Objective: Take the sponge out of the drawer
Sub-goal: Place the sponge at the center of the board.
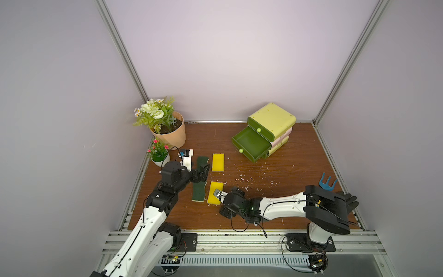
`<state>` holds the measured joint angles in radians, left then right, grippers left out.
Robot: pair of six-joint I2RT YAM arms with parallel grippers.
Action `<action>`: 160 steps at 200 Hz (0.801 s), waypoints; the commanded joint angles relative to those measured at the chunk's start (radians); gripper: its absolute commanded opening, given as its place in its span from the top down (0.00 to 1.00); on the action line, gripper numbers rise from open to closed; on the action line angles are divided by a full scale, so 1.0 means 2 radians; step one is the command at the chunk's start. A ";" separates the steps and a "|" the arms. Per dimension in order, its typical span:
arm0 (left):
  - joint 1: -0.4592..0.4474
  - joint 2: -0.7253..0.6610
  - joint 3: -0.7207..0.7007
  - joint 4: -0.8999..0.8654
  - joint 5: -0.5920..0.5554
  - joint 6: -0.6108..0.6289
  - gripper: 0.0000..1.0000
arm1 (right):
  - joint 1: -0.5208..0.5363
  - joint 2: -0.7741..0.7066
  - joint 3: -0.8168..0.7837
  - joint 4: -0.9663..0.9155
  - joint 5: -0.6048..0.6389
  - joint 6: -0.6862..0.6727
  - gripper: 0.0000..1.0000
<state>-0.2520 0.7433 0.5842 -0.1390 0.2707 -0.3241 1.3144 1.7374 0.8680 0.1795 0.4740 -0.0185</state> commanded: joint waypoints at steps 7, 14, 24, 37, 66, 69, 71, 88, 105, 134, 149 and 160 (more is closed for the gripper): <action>0.007 0.000 0.012 -0.006 -0.005 0.007 0.02 | 0.004 0.009 0.028 -0.004 0.027 0.016 0.01; 0.007 0.000 0.012 -0.007 -0.006 0.007 0.02 | 0.005 0.011 0.030 -0.004 0.029 0.015 0.01; 0.007 -0.001 0.011 -0.006 -0.006 0.007 0.02 | 0.006 0.014 0.032 -0.004 0.031 0.012 0.01; 0.007 -0.001 0.011 -0.006 -0.005 0.006 0.02 | 0.009 0.020 0.038 -0.007 0.032 0.010 0.01; 0.007 0.000 0.011 -0.006 -0.005 0.007 0.02 | 0.015 0.028 0.044 -0.009 0.041 0.006 0.01; 0.007 0.000 0.011 -0.006 -0.006 0.006 0.02 | 0.015 0.029 0.045 -0.010 0.041 0.006 0.01; 0.007 0.000 0.011 -0.007 -0.006 0.006 0.02 | 0.015 0.029 0.045 -0.009 0.042 0.006 0.01; 0.007 0.000 0.011 -0.006 -0.005 0.007 0.02 | 0.016 0.031 0.047 -0.011 0.047 0.006 0.01; 0.007 0.000 0.012 -0.006 -0.005 0.007 0.02 | 0.016 0.030 0.045 -0.011 0.054 0.010 0.01; 0.007 0.000 0.011 -0.007 -0.007 0.007 0.02 | 0.016 0.029 0.043 -0.012 0.070 0.020 0.01; 0.007 0.001 0.011 -0.007 -0.007 0.007 0.02 | 0.016 0.029 0.043 -0.013 0.078 0.024 0.01; 0.007 0.001 0.011 -0.007 -0.008 0.007 0.02 | 0.016 0.030 0.044 -0.015 0.082 0.028 0.01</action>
<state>-0.2512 0.7433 0.5842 -0.1394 0.2642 -0.3214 1.3422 1.7973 0.9257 0.1593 0.5831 0.0010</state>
